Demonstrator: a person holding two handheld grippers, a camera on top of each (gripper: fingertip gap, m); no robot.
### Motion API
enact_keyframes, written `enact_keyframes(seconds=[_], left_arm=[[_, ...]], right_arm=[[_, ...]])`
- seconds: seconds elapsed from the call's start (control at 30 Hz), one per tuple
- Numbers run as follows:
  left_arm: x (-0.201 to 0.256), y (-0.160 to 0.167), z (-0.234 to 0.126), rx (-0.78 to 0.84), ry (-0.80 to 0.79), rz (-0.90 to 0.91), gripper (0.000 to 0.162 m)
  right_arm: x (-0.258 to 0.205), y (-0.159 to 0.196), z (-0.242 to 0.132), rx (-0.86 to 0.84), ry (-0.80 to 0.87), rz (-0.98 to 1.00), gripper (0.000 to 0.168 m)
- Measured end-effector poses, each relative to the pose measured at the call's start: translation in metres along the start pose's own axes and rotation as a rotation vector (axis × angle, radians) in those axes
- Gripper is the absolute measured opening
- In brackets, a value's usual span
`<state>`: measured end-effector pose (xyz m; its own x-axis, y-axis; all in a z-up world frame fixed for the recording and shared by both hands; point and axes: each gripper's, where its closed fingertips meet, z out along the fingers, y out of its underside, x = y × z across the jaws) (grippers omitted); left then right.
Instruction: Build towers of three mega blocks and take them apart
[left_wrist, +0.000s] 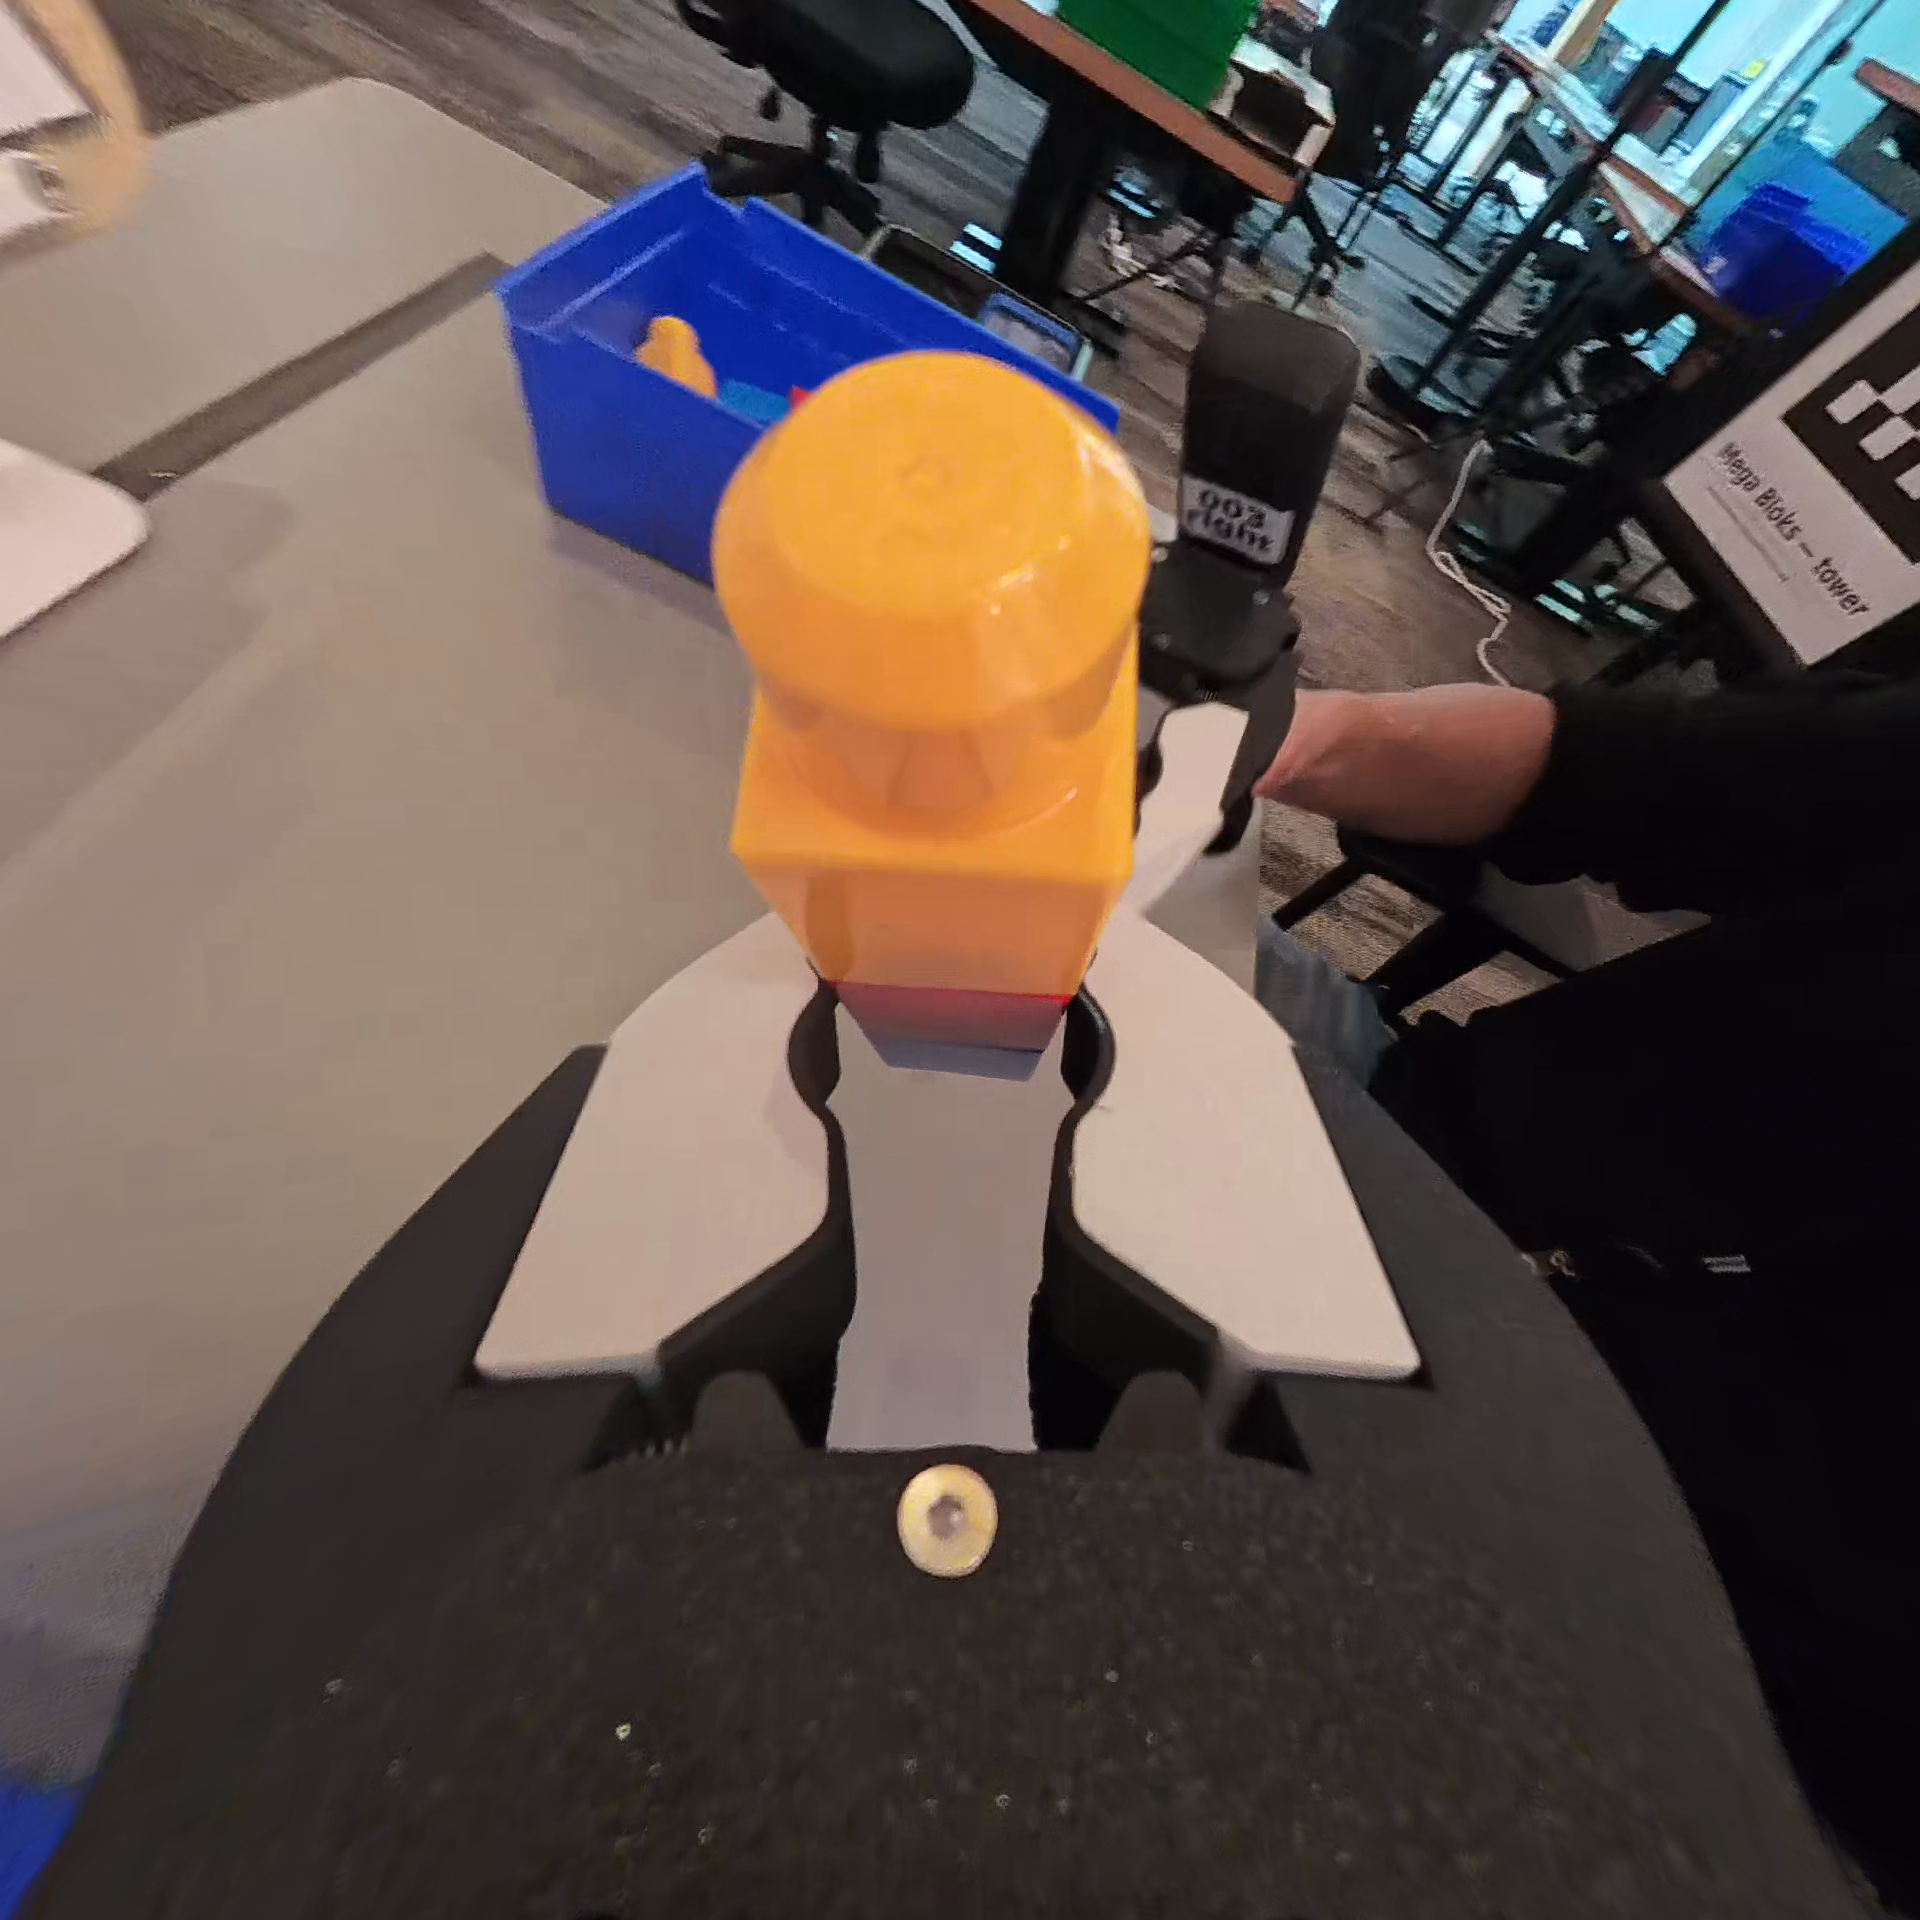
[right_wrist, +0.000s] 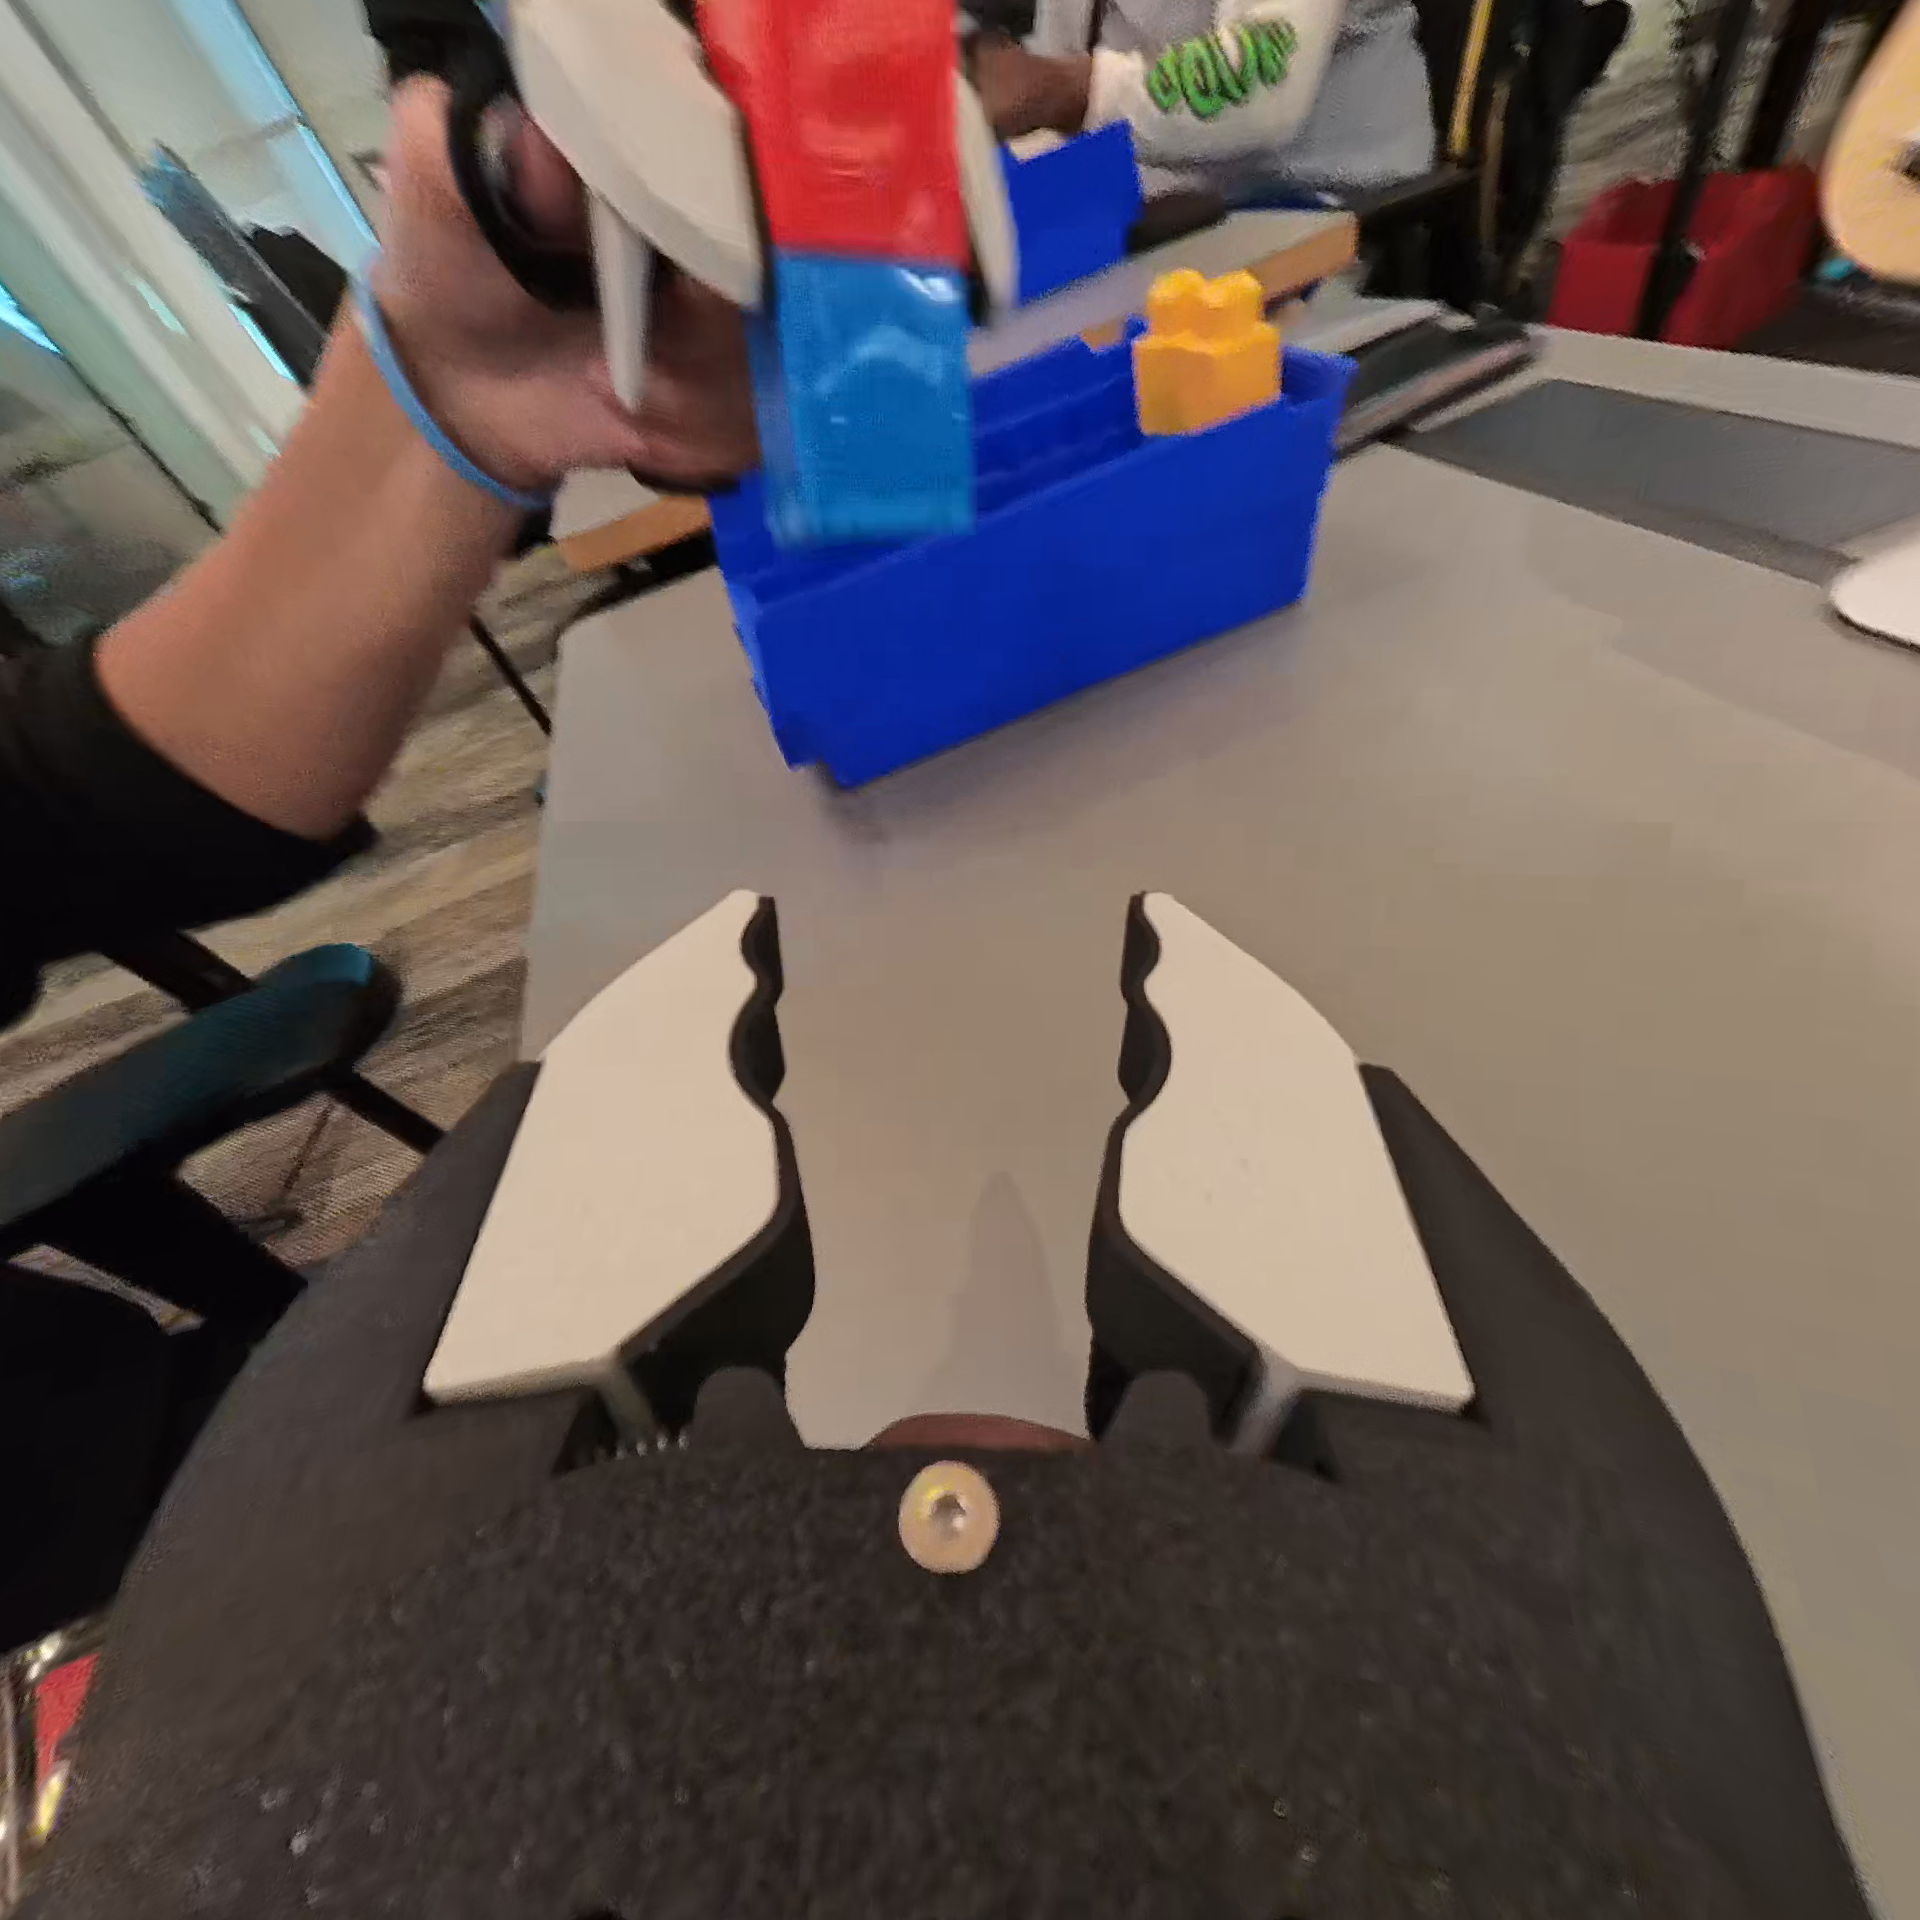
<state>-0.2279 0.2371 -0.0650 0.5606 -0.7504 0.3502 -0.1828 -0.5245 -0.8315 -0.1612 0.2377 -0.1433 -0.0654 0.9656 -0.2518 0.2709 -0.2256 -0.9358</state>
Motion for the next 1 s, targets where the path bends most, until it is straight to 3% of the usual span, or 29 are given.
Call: enact_keyframes(seconds=[0.17, 0.23, 0.3, 0.53, 0.67, 0.8, 0.9, 1.0], left_arm=[[0.010, -0.002, 0.047, -0.044, 0.048, 0.010, 0.039], [0.014, 0.000, 0.056, -0.052, 0.069, 0.009, 0.040], [0.014, 0.001, 0.062, -0.048, 0.071, 0.013, 0.039], [0.015, 0.004, 0.065, -0.052, 0.092, 0.011, 0.039], [0.013, -0.029, 0.039, 0.163, 0.126, -0.072, 0.039], [0.002, -0.011, 0.034, 0.075, -0.020, 0.005, 0.039], [0.005, 0.012, 0.046, 0.051, -0.126, 0.033, 0.039], [0.004, 0.043, 0.062, 0.042, -0.240, 0.027, 0.040]], right_arm=[[-0.005, -0.030, 0.018, 0.144, -0.100, 0.096, 0.063], [-0.003, -0.032, 0.016, 0.168, -0.137, 0.145, 0.053], [-0.004, -0.032, 0.011, 0.183, -0.173, 0.137, 0.036], [-0.009, -0.022, 0.009, 0.131, -0.202, 0.140, 0.035], [-0.005, 0.020, 0.012, -0.078, -0.148, 0.079, 0.035], [-0.002, 0.031, -0.002, -0.138, -0.065, 0.054, 0.035], [0.014, 0.021, -0.039, -0.184, 0.102, -0.041, 0.035], [0.054, -0.016, -0.104, -0.125, 0.326, -0.041, 0.035]])
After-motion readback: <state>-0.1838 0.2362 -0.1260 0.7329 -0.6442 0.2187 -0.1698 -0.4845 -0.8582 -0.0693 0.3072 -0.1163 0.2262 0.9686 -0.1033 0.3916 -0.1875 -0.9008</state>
